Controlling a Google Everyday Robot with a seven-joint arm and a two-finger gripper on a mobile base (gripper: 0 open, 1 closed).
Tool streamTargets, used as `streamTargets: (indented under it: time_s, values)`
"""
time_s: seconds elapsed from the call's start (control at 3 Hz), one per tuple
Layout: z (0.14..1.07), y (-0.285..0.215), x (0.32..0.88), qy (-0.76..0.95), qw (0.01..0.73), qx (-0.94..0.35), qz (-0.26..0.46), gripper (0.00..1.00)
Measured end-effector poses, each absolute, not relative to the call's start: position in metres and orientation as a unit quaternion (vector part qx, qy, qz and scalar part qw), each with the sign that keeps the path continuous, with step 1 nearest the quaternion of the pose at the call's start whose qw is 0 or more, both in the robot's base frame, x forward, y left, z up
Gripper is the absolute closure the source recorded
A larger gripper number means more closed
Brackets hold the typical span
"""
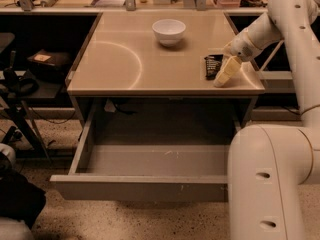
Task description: Place rxbar chocolate into top drawer
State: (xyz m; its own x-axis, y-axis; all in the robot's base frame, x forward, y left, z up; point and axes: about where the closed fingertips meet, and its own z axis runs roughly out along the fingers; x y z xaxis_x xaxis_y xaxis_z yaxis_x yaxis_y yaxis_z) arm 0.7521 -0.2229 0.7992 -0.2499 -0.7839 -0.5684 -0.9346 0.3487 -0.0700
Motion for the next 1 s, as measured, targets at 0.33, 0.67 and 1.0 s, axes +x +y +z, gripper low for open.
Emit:
streamTargets:
  time_s: [0.33, 0.67, 1.0]
  values:
    - [0.7955, -0.2211, 0.7556, 0.778, 0.266, -0.551, 0.143, 0.0]
    - [0.7955, -0.2211, 0.7556, 0.778, 0.266, -0.551, 0.143, 0.19]
    - [0.7955, -0.2211, 0.7556, 0.778, 0.266, -0.551, 0.143, 0.42]
